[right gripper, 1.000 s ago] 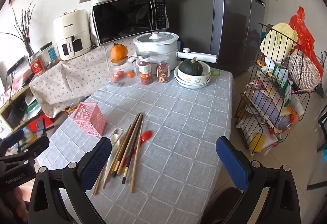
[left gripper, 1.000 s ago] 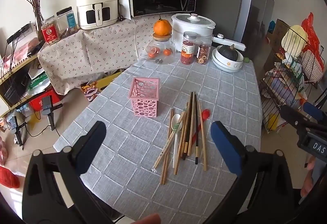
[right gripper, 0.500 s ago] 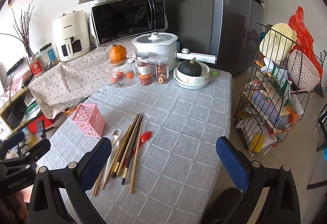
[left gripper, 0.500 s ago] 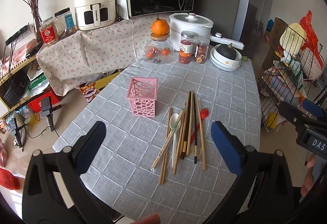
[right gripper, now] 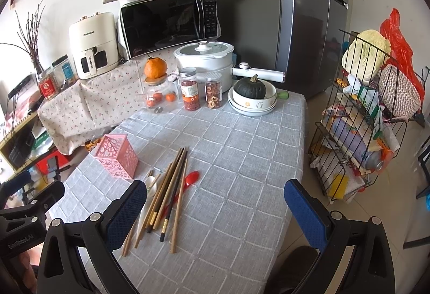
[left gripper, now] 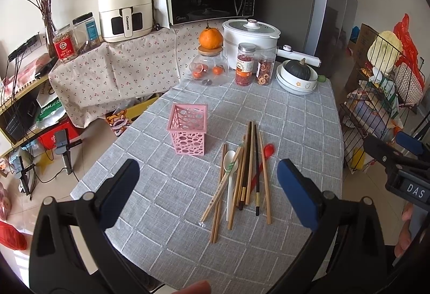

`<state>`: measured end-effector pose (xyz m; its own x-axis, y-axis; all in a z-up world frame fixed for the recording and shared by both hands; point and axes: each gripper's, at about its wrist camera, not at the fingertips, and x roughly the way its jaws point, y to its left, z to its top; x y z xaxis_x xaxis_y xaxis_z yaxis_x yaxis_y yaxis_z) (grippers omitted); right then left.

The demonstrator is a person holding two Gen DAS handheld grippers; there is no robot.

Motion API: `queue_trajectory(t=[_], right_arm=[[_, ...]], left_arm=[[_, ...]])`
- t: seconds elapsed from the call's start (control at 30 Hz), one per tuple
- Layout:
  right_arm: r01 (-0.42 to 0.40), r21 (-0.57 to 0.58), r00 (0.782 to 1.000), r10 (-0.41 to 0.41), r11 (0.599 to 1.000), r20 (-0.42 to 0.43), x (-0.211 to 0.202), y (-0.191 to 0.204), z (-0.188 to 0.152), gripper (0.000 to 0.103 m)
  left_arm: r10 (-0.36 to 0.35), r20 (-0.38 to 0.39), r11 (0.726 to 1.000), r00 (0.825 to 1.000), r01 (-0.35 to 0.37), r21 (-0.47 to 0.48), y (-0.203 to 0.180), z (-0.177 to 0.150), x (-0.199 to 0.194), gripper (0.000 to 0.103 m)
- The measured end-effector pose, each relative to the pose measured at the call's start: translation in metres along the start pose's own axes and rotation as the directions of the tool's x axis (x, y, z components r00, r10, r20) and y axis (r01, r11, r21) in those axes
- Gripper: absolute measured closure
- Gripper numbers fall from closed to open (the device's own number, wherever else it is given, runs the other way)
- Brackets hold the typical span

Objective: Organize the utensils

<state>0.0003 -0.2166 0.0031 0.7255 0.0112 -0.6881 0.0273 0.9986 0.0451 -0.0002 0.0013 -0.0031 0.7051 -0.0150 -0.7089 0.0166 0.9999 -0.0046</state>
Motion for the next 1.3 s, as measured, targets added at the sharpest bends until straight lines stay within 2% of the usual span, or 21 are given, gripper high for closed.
queue_trajectory(t=[1.3], right_arm=[[-0.009, 0.004, 1.000, 0.009, 1.000, -0.007, 0.0022, -0.0025, -0.0041, 0.000]], left_arm=[[0.000, 0.009, 1.000, 1.000, 0.000, 0.000, -0.0004, 0.0008, -0.0021, 0.001]])
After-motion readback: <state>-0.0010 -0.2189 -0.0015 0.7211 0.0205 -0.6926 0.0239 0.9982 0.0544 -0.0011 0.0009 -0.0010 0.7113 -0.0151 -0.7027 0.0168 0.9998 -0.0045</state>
